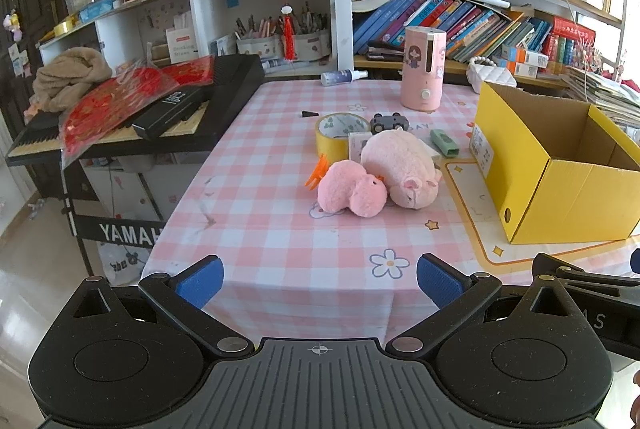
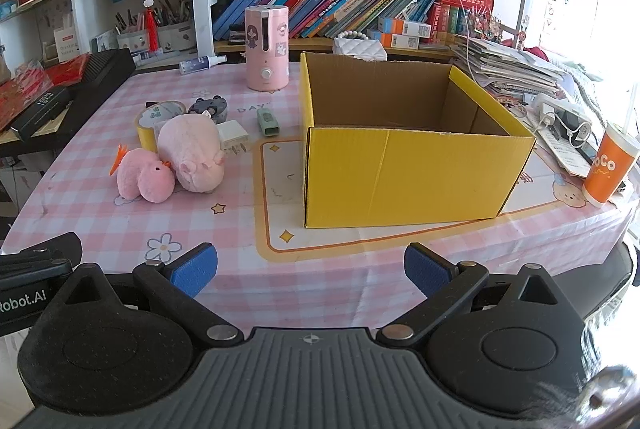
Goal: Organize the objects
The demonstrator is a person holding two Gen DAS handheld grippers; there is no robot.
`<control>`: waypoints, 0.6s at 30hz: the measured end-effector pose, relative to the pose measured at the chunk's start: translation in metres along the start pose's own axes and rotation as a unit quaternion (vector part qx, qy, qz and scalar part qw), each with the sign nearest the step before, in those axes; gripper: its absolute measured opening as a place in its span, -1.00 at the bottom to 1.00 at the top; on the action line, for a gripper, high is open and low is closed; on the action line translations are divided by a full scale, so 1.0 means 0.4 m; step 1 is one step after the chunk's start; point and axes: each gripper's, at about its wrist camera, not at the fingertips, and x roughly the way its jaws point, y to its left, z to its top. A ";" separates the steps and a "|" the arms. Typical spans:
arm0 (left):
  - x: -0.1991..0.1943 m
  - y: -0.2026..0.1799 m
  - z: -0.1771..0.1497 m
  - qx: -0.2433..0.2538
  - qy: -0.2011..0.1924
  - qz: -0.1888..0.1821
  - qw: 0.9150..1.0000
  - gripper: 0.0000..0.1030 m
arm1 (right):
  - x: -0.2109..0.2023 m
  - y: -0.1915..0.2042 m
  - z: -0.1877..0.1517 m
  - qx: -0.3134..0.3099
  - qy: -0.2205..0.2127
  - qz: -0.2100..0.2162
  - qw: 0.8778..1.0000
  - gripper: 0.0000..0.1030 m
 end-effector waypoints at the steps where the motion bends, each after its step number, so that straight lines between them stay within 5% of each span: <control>1: 0.001 0.003 0.000 0.000 0.000 -0.001 1.000 1.00 | 0.000 0.000 0.000 0.000 0.000 0.000 1.000 0.96; 18: 0.015 0.044 -0.001 -0.009 0.008 -0.010 1.000 1.00 | -0.001 0.035 0.008 -0.004 0.011 0.003 1.000 0.96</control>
